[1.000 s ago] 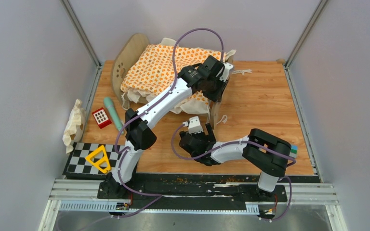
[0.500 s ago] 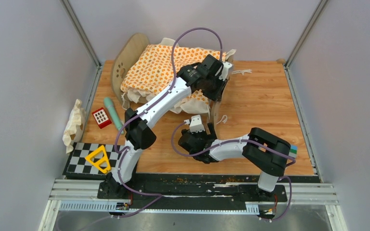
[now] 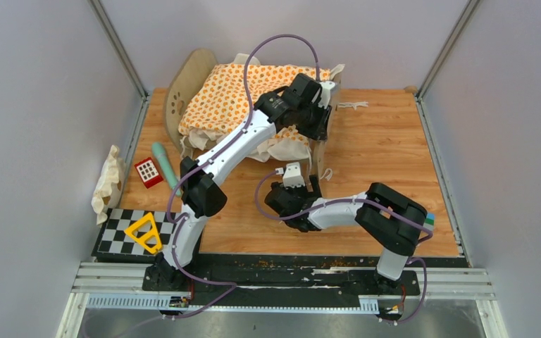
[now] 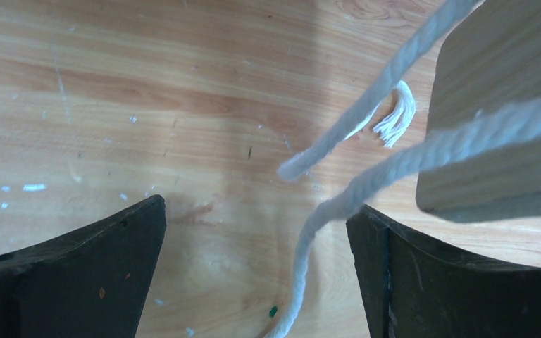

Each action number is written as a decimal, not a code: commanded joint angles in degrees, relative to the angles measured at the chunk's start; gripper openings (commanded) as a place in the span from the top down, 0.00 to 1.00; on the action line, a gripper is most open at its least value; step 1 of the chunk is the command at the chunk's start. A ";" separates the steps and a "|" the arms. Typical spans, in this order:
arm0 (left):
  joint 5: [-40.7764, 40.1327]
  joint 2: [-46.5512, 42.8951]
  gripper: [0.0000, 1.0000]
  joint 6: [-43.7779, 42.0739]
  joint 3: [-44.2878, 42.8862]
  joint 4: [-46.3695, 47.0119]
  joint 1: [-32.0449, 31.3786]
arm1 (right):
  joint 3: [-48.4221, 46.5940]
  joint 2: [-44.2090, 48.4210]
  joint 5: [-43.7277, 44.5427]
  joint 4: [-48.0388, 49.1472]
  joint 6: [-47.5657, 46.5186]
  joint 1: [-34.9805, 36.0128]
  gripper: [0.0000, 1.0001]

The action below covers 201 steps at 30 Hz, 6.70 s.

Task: Set up the pet bed
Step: Cross the ropes on the bed frame.

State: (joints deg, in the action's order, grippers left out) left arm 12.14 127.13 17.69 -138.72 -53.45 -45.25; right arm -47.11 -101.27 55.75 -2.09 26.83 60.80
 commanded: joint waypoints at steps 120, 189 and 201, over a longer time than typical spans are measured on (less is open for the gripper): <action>-15.01 -65.88 0.25 0.48 81.93 31.64 4.03 | 18.54 42.70 -48.17 -18.25 -0.69 6.38 1.00; -1.67 -35.95 0.81 28.82 104.03 101.69 -13.23 | 19.72 57.50 -55.84 -23.87 4.27 6.95 0.87; -10.77 -40.79 1.00 15.39 101.17 79.13 -13.23 | 11.63 59.35 -29.75 -36.83 11.59 6.42 0.51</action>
State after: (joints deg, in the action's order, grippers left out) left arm 5.98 89.08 40.21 -34.46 33.71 -58.15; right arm -30.28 -41.52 13.58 -34.61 34.17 67.44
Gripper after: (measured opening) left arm 0.029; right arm 0.476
